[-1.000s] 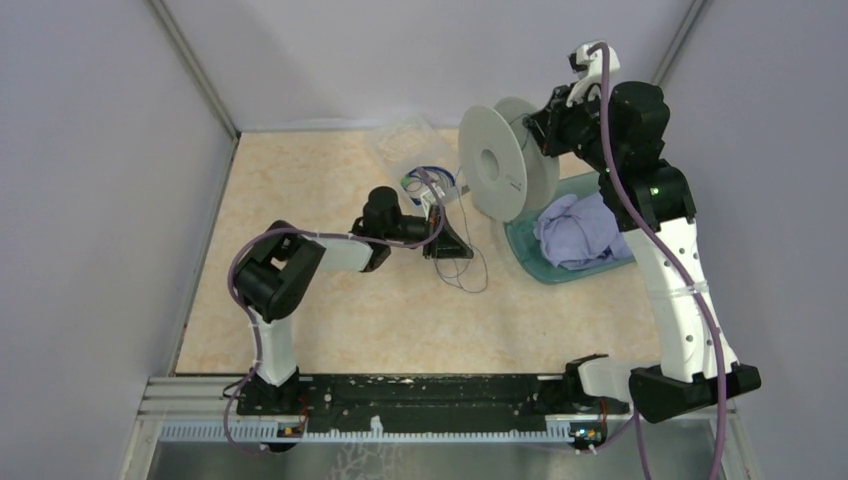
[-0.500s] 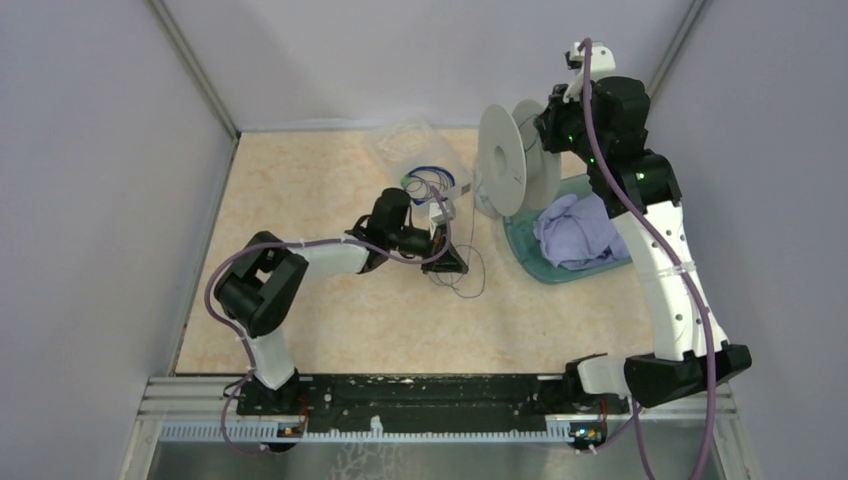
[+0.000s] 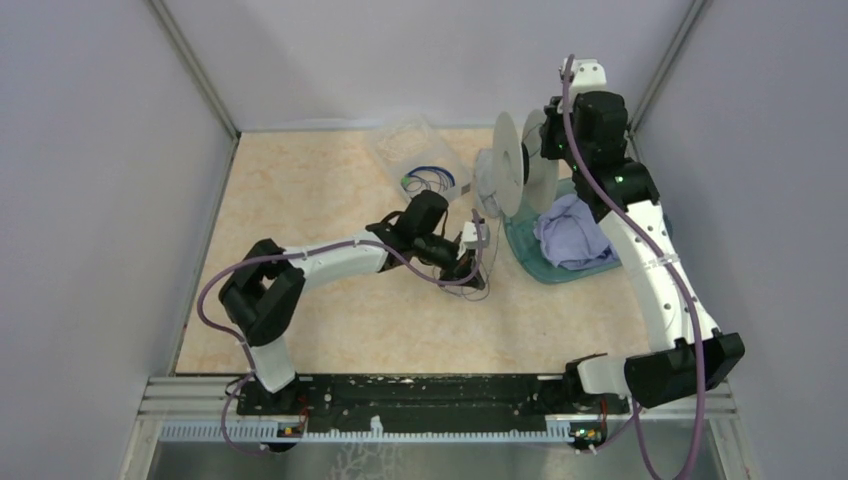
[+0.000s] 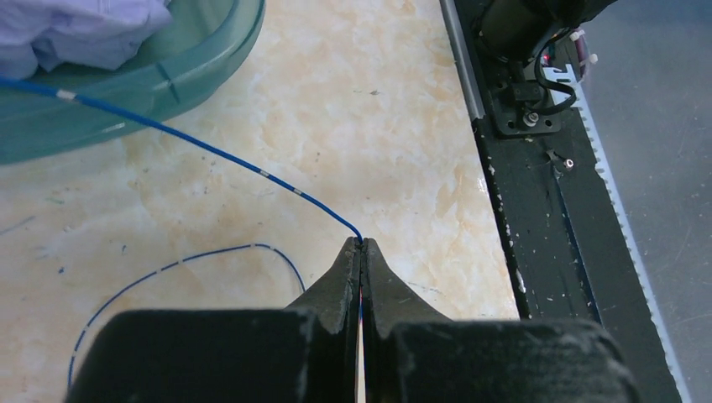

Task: Wrap the cables
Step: Wrap the cable around the cable reel.

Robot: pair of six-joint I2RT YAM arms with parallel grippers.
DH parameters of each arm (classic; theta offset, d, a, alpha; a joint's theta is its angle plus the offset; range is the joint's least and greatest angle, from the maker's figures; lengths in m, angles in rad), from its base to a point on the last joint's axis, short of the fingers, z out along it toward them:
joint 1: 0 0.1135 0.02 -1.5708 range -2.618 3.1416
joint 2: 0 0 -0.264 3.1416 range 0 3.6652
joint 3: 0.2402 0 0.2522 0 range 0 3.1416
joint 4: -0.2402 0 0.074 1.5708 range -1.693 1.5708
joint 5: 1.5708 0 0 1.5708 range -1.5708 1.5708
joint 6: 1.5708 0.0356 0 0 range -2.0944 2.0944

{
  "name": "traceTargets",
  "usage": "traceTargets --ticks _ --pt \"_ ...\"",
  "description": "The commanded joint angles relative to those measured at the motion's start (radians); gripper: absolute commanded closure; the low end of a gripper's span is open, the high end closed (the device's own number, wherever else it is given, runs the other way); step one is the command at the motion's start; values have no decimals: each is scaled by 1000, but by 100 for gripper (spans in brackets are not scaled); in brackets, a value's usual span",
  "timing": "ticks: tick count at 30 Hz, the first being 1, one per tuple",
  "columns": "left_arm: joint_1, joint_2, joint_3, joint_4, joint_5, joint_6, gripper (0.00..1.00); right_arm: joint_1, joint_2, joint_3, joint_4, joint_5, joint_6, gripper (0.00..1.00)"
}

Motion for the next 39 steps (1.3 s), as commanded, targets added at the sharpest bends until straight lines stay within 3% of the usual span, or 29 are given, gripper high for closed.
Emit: traceTargets --ticks 1,10,17,28,39 --pt "-32 -75 92 -158 4 108 100 -1 -33 -62 192 68 -25 100" --pt "-48 -132 244 -324 -5 177 100 56 -72 -269 337 175 -111 100" --pt "-40 -126 362 -394 -75 159 100 91 -103 -368 370 176 -161 100" --pt "83 -136 449 -352 -152 31 100 92 -171 -473 362 11 -241 100" --pt "254 -167 448 -279 -113 -58 100 93 -192 -501 305 -150 -295 100"
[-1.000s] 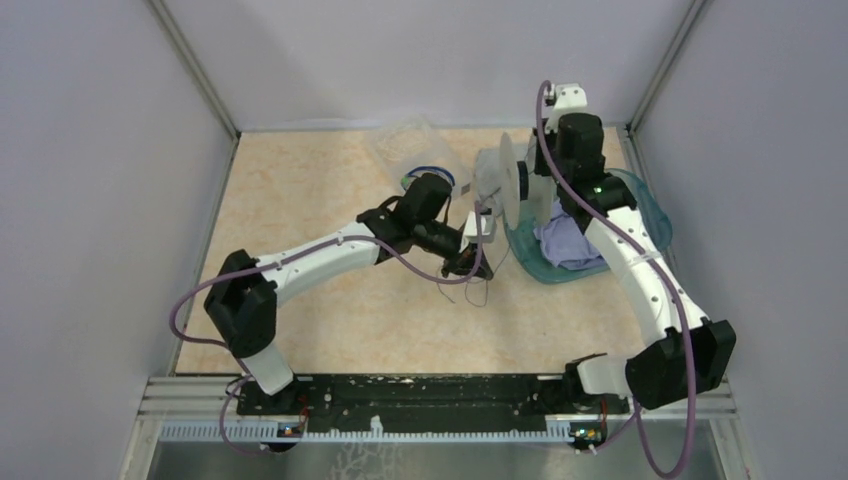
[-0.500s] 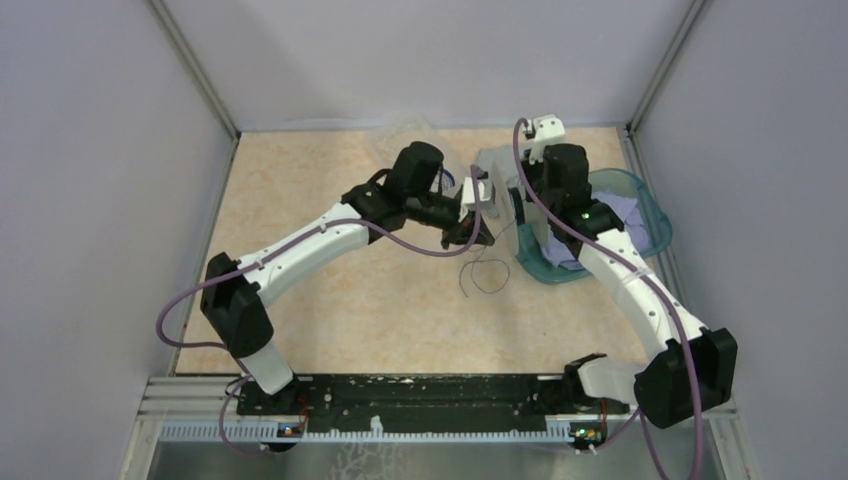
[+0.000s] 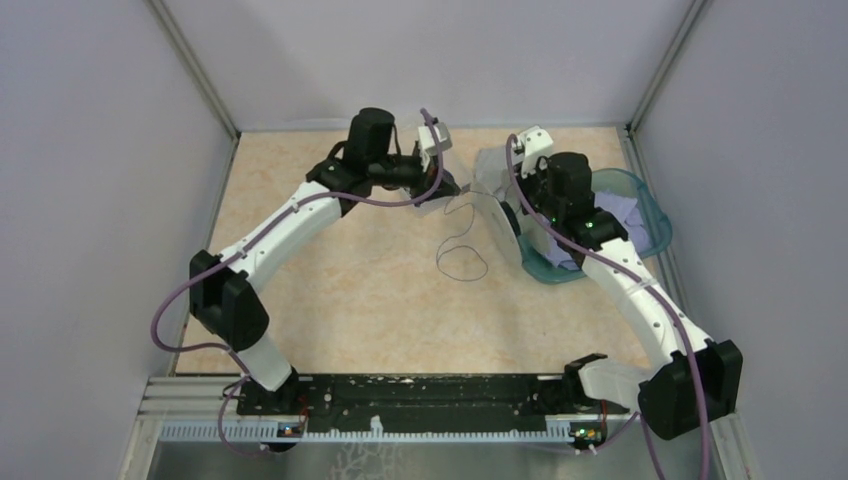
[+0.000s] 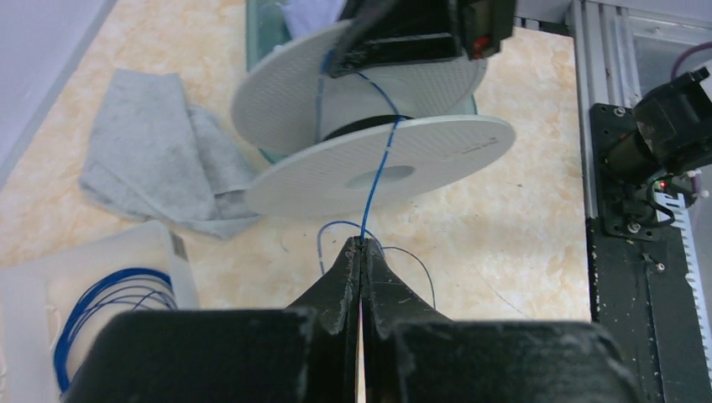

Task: Wrap the cables
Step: Wrap the cable around the cable reel.

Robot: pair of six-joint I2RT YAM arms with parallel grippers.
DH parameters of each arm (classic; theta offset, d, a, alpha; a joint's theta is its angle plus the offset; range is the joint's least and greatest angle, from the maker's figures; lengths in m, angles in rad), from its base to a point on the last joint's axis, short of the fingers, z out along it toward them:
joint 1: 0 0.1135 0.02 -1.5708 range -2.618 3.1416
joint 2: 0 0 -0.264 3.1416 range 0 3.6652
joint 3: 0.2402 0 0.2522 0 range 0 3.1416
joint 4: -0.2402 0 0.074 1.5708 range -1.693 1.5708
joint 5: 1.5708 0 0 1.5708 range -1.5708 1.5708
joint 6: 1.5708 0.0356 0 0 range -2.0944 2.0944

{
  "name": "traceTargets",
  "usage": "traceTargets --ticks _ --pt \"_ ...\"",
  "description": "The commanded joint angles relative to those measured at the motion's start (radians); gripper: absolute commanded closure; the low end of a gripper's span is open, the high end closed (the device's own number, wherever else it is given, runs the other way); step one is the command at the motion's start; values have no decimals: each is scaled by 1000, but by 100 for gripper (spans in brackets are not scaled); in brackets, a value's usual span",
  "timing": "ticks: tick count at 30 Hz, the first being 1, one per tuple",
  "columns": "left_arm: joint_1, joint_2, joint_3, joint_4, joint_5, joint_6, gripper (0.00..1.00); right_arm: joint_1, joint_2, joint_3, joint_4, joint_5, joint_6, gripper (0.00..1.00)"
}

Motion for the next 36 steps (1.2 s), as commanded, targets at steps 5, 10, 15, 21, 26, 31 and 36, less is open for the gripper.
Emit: traceTargets --ticks 5,10,15,21,26,31,36 --pt "103 -48 9 81 15 -70 100 9 -47 6 31 -171 -50 100" --pt "153 -39 -25 116 -5 -99 100 10 -58 10 16 -216 -56 100" --pt "171 -63 -108 181 32 -116 100 10 -60 45 -11 -220 -36 100" --pt "171 -140 -305 355 144 -122 91 9 -42 171 -63 -210 11 100" --pt "171 -149 -438 430 204 -137 73 9 -30 283 -101 -209 59 100" --pt "170 -95 -495 472 227 -159 55 9 0 440 -163 -236 92 100" --pt "163 -19 -504 545 303 -196 37 9 23 579 -220 -286 138 100"
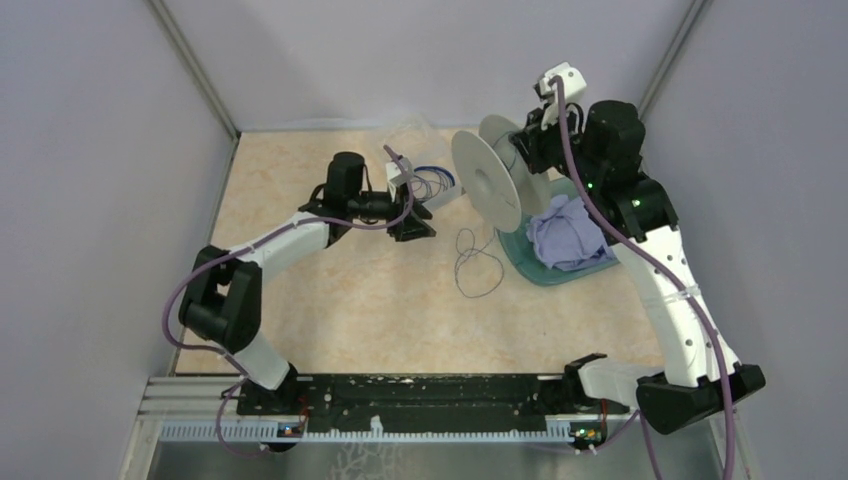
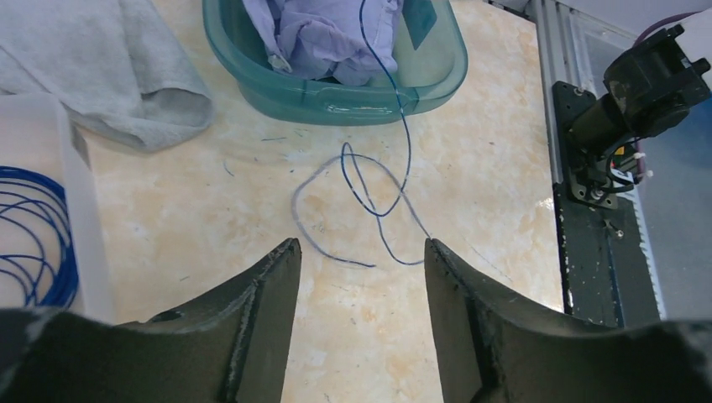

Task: Wrap the cables
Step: Wrap the cable around the cable reel.

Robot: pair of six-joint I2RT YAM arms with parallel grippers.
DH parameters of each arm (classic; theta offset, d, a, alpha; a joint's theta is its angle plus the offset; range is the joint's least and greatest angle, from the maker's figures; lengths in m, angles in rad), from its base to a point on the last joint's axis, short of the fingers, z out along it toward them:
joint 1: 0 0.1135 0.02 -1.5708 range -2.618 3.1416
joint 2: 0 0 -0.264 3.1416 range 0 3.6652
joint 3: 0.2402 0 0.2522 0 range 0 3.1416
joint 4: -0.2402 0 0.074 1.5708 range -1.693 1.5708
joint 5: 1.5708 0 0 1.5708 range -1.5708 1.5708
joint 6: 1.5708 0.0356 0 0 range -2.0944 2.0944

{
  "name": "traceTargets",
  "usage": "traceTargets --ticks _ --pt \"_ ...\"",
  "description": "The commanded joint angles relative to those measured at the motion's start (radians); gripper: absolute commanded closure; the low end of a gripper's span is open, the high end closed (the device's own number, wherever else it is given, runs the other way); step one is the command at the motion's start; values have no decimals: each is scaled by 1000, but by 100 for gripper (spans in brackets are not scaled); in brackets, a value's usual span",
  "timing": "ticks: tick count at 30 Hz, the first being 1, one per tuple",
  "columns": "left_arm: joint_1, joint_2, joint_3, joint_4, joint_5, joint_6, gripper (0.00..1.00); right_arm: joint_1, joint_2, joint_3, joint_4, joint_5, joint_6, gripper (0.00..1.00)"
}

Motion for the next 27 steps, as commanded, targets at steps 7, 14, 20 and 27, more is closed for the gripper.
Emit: traceTargets --ticks 7,14,20,27 --pt "-49 145 76 111 123 -104 17 5 6 213 -15 -104 83 100" --pt "-86 118 44 156 98 -20 16 5 1 210 -26 -110 81 100" --pt "-78 41 -47 139 64 365 14 5 5 217 -45 -169 111 100" --pt "-61 60 1 -17 169 671 12 5 4 209 -49 -313 145 100"
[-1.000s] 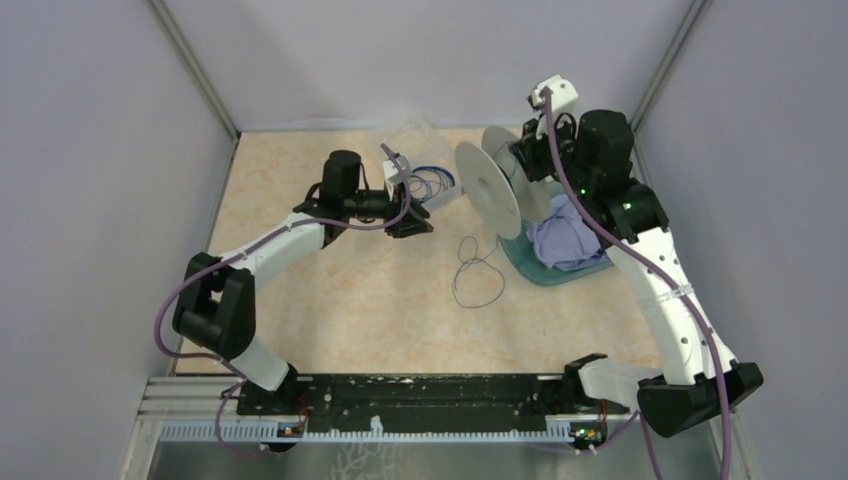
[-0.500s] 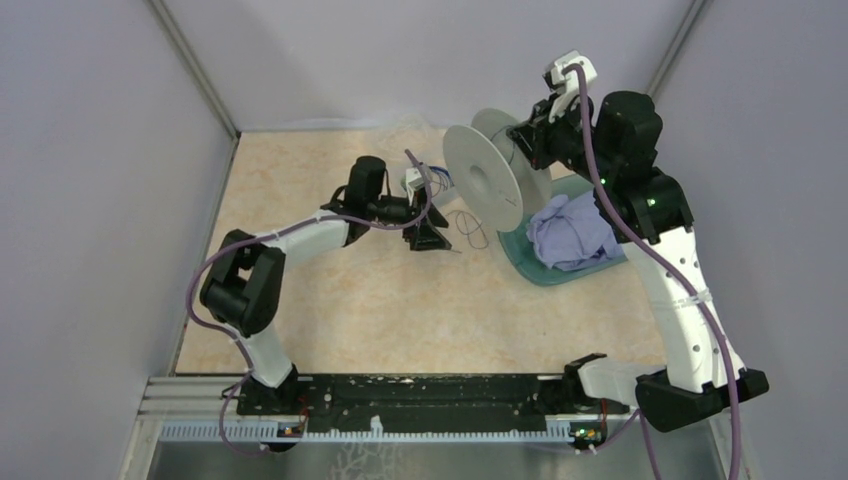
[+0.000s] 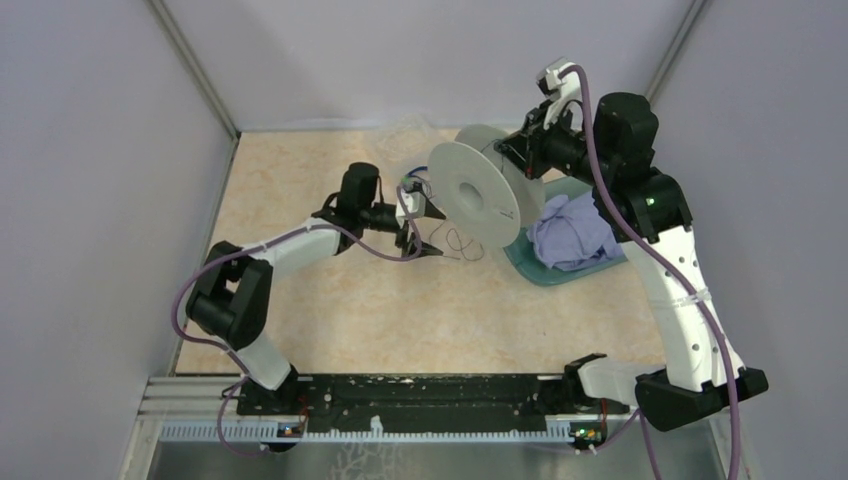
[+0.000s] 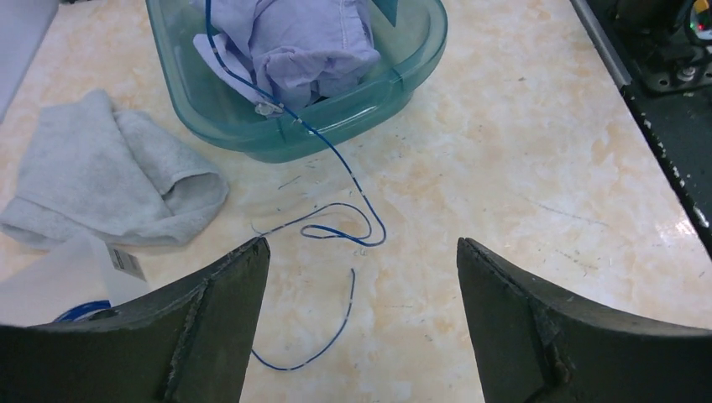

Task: Wrap the cables
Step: Wrap the cable around the cable reel.

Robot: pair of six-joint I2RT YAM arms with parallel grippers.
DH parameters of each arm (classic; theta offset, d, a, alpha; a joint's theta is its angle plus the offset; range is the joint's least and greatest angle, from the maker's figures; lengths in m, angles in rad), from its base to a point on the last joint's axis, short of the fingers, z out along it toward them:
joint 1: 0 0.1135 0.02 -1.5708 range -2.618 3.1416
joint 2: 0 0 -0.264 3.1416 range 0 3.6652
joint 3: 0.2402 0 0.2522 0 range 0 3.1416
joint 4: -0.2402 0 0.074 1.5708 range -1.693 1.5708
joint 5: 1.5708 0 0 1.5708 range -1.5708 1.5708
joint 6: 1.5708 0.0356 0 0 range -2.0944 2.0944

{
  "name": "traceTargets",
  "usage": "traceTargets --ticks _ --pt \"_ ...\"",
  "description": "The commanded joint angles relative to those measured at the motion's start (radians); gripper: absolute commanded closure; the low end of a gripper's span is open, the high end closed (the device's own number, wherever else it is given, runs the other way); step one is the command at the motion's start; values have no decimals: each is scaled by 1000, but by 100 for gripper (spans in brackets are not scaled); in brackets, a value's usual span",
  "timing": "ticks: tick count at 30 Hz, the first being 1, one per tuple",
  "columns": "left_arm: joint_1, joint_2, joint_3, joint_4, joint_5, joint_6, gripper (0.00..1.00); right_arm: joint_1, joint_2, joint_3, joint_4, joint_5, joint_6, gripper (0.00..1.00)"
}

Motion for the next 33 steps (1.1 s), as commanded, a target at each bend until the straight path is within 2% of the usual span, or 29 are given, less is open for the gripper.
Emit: traceTargets --ticks 1,8,10,18,24,33 --pt "7 14 62 -156 110 303 12 5 -15 53 82 -123 50 100" --pt "-16 91 158 -368 143 549 12 3 -5 44 90 -164 65 100" --pt "-26 110 176 -406 132 587 15 2 -3 45 88 -166 65 100" --pt "-33 133 197 -686 136 899 29 -3 -5 40 85 -156 56 100" --pt "-67 150 199 -723 93 938 44 -5 -5 27 89 -145 52 100" --pt "-96 142 162 -600 78 832 53 -11 -7 -4 101 -145 56 100"
